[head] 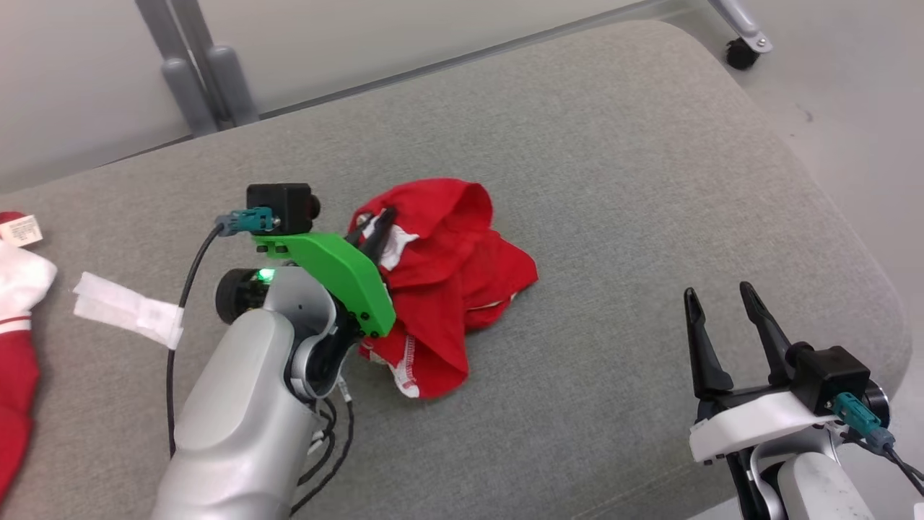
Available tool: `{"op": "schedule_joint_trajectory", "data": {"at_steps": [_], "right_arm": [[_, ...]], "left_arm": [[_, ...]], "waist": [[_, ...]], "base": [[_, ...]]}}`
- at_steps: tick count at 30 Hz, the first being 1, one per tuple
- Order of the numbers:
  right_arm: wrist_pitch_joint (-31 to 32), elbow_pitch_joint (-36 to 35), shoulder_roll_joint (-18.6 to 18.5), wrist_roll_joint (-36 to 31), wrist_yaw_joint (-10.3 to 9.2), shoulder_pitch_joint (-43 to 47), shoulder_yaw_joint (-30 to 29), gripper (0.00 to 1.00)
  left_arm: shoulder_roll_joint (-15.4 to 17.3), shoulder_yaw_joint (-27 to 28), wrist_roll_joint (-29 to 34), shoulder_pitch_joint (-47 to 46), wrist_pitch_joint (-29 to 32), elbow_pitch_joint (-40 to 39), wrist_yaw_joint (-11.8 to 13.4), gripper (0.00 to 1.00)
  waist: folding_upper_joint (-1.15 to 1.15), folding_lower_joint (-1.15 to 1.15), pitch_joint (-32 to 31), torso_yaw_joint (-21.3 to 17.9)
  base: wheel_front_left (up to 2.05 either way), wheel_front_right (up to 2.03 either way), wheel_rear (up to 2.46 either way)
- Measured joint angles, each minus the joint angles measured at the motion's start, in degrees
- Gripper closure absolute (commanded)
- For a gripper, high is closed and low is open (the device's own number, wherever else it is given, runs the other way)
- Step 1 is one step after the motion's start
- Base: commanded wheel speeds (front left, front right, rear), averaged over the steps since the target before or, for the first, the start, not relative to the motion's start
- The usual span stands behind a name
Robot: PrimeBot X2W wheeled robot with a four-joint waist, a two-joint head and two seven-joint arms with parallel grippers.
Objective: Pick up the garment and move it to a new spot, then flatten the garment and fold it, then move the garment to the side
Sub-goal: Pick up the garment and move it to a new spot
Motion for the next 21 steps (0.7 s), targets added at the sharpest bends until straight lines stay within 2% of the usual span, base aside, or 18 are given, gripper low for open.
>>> {"op": "schedule_joint_trajectory", "data": {"at_steps": [1, 2, 3, 4, 8, 12, 14, 18, 20, 21], "right_arm": [[0.0, 0.0, 0.1, 0.0, 0.0, 0.0, 0.0, 0.0], [0.0, 0.0, 0.2, 0.1, 0.0, 0.0, 0.1, 0.0], [0.0, 0.1, 0.2, 0.2, 0.0, 0.1, 0.0, 0.0], [0.0, 0.1, 0.2, 0.2, 0.0, 0.2, -0.2, 0.0], [0.0, -0.1, 0.4, -0.2, 0.0, 1.0, -1.5, 0.0], [0.0, -0.7, -0.5, -1.5, 0.0, 1.2, -1.6, 0.0], [0.0, -1.6, -1.3, -1.9, 0.0, 2.0, -2.1, 0.0], [0.0, -4.6, -2.3, -2.7, 0.0, 3.4, -4.7, 0.0], [0.0, -5.9, -2.7, -3.1, 0.0, 3.9, -5.9, 0.0], [0.0, -7.3, -3.0, -3.6, 0.0, 4.6, -6.7, 0.0]], "left_arm": [[0.1, 0.2, 1.3, -1.1, -3.1, 3.6, 0.4, 0.87], [0.2, -0.2, 2.9, -1.9, -5.7, 7.2, 0.3, 0.67], [0.3, -0.4, 3.6, -2.3, -7.7, 9.7, 0.2, 0.4], [0.3, -0.6, 4.0, -2.5, -10.0, 12.3, 0.1, 0.0], [-0.1, -1.9, 4.7, -3.8, -17.4, 18.9, -1.4, 0.0], [0.4, -4.1, 8.7, -4.1, -27.3, 21.6, -1.8, 0.0], [0.5, -4.2, 9.8, -3.9, -29.6, 21.2, -1.6, 0.0], [0.2, -4.5, 11.9, -1.7, -30.7, 15.8, -0.7, 0.0], [0.1, -3.1, 13.8, 0.2, -30.9, 9.9, 0.5, 0.0], [0.0, -1.8, 15.7, 3.9, -31.0, 4.1, 1.7, 0.0]], "waist": [[0.0, 0.0, 0.3, -0.8], [0.0, 0.0, 0.7, -1.6], [0.0, 0.0, 1.0, -2.1], [0.0, 0.0, 1.3, -2.7], [0.0, 0.0, 2.5, -3.2], [0.0, 0.0, 2.5, -2.2], [0.0, 0.0, 2.0, -1.6], [0.0, 0.0, 1.1, 1.0], [0.0, 0.0, 0.7, 2.7], [0.0, 0.0, 0.0, 5.0]], "base": [[0.0, 0.0, 0.0], [0.0, 0.0, 0.0], [0.0, 0.0, 0.0], [0.0, 0.0, 0.0], [0.0, 0.0, 0.0], [0.0, 0.0, 0.0], [0.0, 0.0, 0.0], [0.0, 0.0, 0.0], [0.0, 0.0, 0.0], [0.0, 0.0, 0.0]]}}
